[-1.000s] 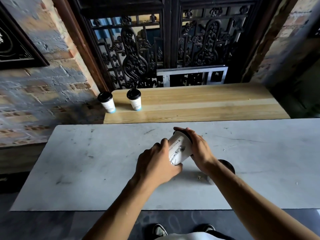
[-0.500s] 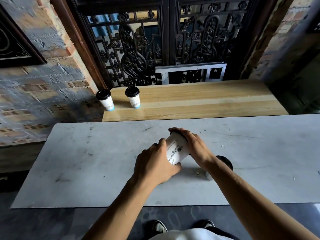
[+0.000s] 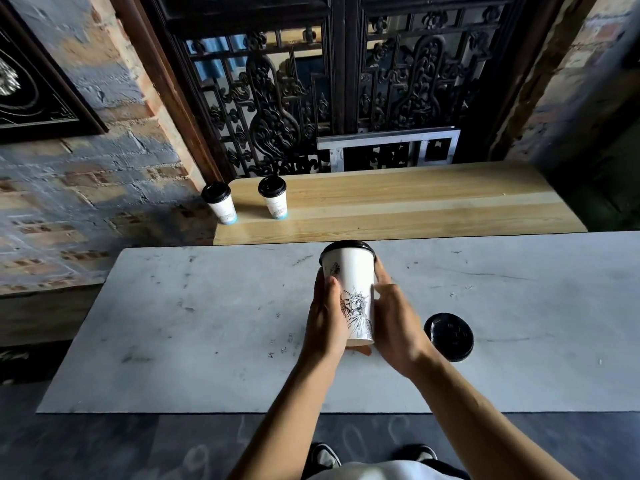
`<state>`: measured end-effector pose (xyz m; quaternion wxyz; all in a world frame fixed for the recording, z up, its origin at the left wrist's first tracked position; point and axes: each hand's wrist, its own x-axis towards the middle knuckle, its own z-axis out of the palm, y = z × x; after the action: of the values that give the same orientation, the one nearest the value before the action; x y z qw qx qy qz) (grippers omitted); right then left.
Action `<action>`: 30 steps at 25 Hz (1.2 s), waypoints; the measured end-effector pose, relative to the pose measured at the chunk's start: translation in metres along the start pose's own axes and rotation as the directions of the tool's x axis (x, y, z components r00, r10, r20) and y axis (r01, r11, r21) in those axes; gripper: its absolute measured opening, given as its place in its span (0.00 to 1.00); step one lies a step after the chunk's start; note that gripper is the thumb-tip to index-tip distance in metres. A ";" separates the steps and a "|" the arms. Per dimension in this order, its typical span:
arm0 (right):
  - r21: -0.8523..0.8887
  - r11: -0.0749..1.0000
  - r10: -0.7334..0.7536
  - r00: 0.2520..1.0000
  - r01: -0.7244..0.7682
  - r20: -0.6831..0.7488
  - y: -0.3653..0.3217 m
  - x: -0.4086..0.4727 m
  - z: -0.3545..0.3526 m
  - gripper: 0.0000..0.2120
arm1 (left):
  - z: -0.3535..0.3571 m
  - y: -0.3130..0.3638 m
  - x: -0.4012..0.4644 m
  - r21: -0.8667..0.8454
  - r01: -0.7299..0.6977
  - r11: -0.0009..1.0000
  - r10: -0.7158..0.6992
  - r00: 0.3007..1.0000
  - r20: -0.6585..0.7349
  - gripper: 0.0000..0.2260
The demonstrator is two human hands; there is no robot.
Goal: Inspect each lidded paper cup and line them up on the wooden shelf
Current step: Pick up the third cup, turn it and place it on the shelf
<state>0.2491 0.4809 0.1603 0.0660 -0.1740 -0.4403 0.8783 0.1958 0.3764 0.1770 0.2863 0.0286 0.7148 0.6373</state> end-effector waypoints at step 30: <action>-0.181 0.983 -0.067 0.981 0.034 -0.180 -0.022 -0.010 -0.008 0.10 | -0.035 0.010 0.008 0.225 -0.375 0.899 0.402 0.911 -0.093 0.15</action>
<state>0.2607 0.4974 0.1764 0.1133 -0.2489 -0.5131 0.8136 0.1702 0.3505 0.1844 0.0991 0.1562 0.7737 0.6060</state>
